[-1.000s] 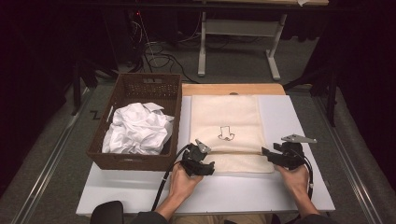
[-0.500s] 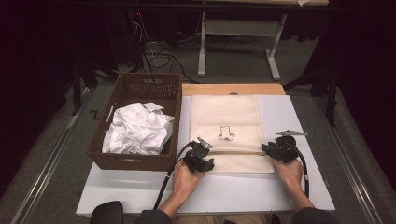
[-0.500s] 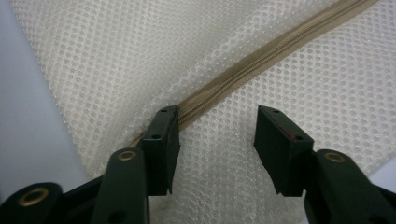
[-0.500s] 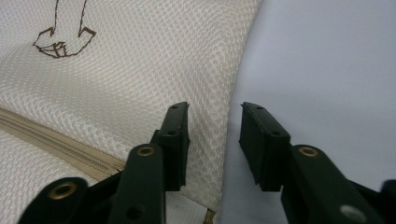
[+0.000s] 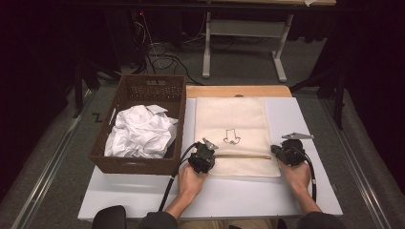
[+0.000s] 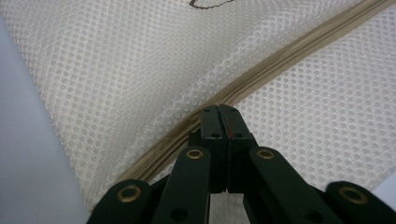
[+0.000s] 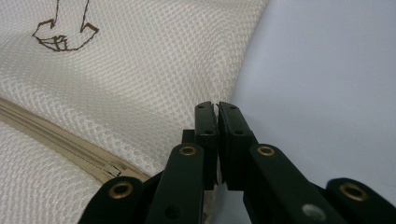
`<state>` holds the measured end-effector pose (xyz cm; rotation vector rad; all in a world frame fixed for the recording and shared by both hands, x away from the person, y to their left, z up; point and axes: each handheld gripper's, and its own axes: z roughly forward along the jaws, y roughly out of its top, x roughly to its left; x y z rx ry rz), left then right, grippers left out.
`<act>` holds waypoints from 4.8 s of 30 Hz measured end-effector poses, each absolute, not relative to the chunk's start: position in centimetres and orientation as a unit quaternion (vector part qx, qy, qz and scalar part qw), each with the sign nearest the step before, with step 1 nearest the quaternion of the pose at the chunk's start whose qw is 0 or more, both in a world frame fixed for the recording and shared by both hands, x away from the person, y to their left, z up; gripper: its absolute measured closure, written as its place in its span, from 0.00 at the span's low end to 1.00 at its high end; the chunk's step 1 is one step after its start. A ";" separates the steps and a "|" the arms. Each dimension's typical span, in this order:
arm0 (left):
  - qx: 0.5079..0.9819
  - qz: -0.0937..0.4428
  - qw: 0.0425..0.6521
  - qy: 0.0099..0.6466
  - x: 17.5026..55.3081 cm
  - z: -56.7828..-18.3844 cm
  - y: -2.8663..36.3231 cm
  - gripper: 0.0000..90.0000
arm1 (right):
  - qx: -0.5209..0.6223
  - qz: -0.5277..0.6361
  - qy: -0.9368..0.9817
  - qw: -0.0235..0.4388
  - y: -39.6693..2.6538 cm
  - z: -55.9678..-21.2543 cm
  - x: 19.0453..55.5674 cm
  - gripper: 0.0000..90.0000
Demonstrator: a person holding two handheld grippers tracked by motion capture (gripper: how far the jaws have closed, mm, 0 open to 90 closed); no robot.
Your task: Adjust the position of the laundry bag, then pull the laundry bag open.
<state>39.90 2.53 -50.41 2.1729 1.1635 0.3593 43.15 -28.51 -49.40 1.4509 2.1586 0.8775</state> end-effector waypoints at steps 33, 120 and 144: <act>0.843 0.165 0.320 0.399 39.1 -49.9 1.6 0.59 | 0.524 0.315 0.762 0.214 -30.8 -48.1 41.7 0.64; 0.830 0.169 0.324 0.421 37.5 -50.9 3.0 0.53 | 0.469 0.360 0.801 0.097 -28.9 -48.5 39.2 0.88; 0.845 0.159 0.321 0.397 37.7 -49.8 0.9 0.56 | 0.524 0.292 0.781 0.175 -30.9 -48.7 39.5 0.62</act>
